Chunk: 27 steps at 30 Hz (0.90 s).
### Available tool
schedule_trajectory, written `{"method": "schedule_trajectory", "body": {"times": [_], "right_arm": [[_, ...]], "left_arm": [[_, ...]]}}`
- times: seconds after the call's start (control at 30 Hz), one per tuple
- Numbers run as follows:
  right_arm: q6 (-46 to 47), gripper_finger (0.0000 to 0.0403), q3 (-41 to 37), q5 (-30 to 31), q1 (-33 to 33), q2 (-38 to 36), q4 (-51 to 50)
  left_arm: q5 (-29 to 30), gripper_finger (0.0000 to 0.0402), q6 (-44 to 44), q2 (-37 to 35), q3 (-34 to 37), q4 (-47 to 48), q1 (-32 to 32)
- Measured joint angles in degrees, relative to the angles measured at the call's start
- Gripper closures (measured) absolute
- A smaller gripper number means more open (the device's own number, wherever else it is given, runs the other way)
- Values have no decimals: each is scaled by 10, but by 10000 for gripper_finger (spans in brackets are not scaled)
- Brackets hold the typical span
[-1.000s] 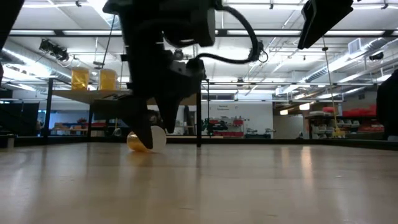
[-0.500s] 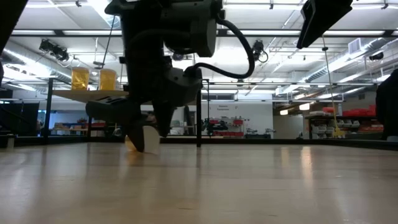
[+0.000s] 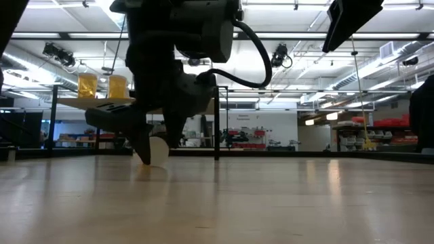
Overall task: Pick and place medicine bottles onto shelf by color
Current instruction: Put the orange pill bottle on the shelf
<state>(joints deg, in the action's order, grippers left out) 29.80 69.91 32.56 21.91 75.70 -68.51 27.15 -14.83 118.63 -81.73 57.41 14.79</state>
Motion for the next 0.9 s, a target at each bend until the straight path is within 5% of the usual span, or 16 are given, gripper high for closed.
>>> {"method": "schedule_trajectory", "body": {"times": [0.9], "right_arm": [[-4,152,0,0,0,0,1]], "left_arm": [[28,148,-54,36,-2,19,4]]}}
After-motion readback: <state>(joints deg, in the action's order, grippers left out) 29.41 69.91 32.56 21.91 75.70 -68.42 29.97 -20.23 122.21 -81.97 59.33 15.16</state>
